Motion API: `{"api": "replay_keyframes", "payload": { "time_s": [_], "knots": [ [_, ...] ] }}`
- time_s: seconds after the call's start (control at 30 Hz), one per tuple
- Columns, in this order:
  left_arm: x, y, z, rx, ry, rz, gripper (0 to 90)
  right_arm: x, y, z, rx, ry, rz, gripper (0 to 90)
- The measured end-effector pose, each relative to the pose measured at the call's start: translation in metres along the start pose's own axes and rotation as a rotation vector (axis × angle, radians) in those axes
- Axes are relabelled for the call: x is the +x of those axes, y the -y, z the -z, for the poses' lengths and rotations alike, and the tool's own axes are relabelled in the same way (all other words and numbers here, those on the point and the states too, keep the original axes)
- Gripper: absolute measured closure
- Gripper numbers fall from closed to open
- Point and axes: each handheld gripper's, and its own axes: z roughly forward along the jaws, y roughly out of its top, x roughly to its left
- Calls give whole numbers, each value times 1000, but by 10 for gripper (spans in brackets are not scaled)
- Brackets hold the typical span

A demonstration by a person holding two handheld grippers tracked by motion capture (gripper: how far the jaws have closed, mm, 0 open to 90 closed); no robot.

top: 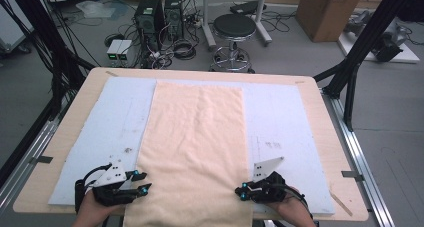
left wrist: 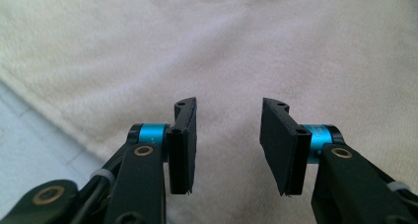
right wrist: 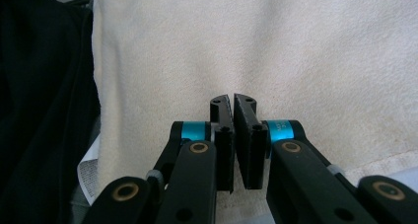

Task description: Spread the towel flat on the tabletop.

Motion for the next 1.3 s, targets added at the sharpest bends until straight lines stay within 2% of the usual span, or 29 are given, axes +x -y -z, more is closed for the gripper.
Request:
{"api": "replay_keyframes", "payload": {
  "time_s": [0.13,0.33,0.47,0.63,0.83,1.0,1.07,1.17,1.3],
  "knots": [
    [0,2,1,8,3,-8,572,1,0,1,-23,11,-3,785],
    [1,0,0,-13,-6,-6,532,-3,-3,10,-121,73,-35,663],
    [7,-4,0,-48,-21,25,499,-7,-8,12,-169,110,-58,590],
    [14,-9,2,-60,-33,59,426,-14,-12,13,-202,171,-102,482],
    [20,-13,6,-108,-37,98,385,-24,-15,15,-219,221,-137,355],
    [27,-18,9,-135,-40,114,378,-30,-21,22,-239,271,-162,261],
    [30,-20,9,-144,-45,111,378,-33,-24,25,-254,276,-165,244],
    [34,-24,10,-148,-61,109,378,-38,-30,28,-252,284,-164,235],
    [40,-32,13,-162,-61,120,379,-43,-35,29,-246,288,-160,231]
  ]
}}
